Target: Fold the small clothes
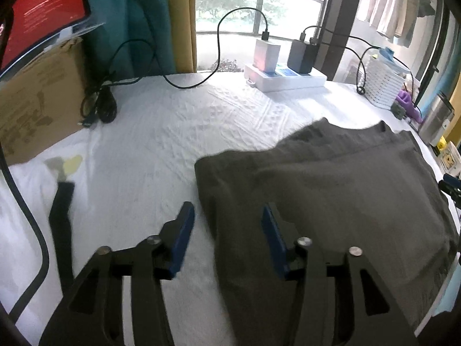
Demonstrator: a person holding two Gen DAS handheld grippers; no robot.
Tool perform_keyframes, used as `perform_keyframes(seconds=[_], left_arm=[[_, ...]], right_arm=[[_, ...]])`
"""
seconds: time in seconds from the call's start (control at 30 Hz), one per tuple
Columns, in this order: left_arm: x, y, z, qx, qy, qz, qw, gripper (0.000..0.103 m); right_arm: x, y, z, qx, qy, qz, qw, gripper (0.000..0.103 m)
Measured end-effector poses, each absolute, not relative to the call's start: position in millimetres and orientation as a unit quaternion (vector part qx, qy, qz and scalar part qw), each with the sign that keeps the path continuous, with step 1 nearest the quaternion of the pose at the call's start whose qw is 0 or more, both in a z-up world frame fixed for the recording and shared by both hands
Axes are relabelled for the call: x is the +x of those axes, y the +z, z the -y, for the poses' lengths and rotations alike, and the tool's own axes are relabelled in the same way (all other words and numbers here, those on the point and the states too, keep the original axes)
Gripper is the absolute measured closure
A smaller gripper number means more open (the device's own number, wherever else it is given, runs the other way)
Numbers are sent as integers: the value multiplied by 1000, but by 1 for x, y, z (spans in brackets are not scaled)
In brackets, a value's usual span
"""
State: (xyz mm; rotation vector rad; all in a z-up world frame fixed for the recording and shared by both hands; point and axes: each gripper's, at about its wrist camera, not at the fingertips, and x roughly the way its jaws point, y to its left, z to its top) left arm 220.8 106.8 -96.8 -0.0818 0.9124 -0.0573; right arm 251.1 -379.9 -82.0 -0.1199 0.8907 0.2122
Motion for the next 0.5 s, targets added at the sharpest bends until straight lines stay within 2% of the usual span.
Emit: perform_keyframes(seconds=[0.33, 0.43, 0.5], left_arm=[[256, -112, -94, -17, -43, -458, 887, 49], [261, -113, -89, 10, -43, -455, 890, 87], [264, -112, -88, 20, -43, -449, 892, 96]], right_arm=[[290, -92, 371, -55, 106, -438, 891, 33], [302, -98, 366, -56, 110, -442, 888, 33], [311, -101, 363, -56, 113, -444, 887, 33]])
